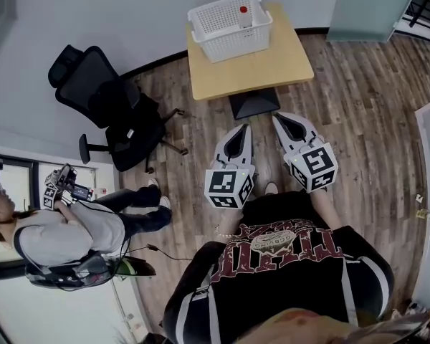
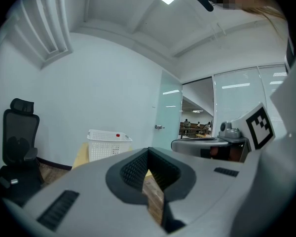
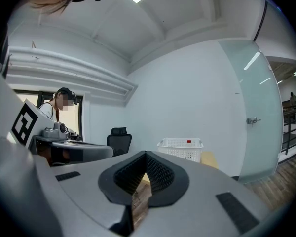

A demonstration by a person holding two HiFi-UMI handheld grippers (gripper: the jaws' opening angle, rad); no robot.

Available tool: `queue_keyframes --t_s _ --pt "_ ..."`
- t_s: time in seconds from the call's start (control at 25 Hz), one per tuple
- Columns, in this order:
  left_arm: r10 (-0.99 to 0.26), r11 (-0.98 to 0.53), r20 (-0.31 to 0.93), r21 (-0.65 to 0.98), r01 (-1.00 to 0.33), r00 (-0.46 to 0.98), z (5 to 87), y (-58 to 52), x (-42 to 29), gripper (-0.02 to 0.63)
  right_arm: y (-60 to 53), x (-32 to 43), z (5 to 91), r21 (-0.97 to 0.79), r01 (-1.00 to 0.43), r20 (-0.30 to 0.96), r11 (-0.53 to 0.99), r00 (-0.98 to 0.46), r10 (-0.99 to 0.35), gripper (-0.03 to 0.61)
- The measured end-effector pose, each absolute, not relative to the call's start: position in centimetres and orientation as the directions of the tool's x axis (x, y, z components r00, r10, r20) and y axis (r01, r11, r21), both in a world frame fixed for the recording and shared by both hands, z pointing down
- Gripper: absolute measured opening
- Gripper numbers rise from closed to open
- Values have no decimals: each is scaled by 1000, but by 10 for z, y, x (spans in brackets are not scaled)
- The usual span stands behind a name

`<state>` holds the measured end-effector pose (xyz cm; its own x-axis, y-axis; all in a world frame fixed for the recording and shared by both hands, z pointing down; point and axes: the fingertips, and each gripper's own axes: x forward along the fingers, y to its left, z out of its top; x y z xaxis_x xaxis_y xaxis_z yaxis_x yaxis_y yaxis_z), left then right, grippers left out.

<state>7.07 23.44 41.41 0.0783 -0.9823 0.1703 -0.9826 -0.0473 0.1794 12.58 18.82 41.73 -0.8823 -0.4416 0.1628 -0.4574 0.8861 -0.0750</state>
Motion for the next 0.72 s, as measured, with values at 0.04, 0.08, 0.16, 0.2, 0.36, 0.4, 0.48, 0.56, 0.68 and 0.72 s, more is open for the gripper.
queue_keyframes --t_s 0.04,0.08,0.16,0.2,0.36,0.4,0.48,0.56,0.68,0.72 --pt "-982 -49 172 181 -982 81 415 235 70 32 188 126 418 -75 -459 165 885 -881 -443 17" --pt "-981 -51 174 182 -982 83 416 235 70 32 189 126 419 -76 -462 168 884 -879 -446 17" --pt "-981 -54 175 183 -982 86 417 235 69 32 189 127 421 -77 -469 173 880 -875 -451 17" --pt "-981 -55 175 184 -981 88 418 234 68 32 188 127 422 -77 -472 174 878 -874 -454 17" --pt "-979 -57 182 178 -982 89 418 229 62 31 185 121 422 -77 -474 183 877 -872 -454 17" --pt "-979 -56 185 176 -983 89 417 228 60 32 185 119 422 -77 -471 185 879 -873 -452 17" --pt "-978 -59 187 176 -983 92 418 228 58 32 186 116 421 -77 -469 185 880 -874 -449 17" --pt "-977 -67 186 175 -982 100 418 226 58 32 185 115 422 -78 -472 186 878 -872 -453 17" --pt "-976 -77 186 178 -981 111 418 223 54 32 181 110 422 -76 -482 189 873 -867 -462 17" --pt "-976 -79 187 180 -981 113 418 222 51 32 180 106 422 -76 -483 189 872 -866 -463 17"
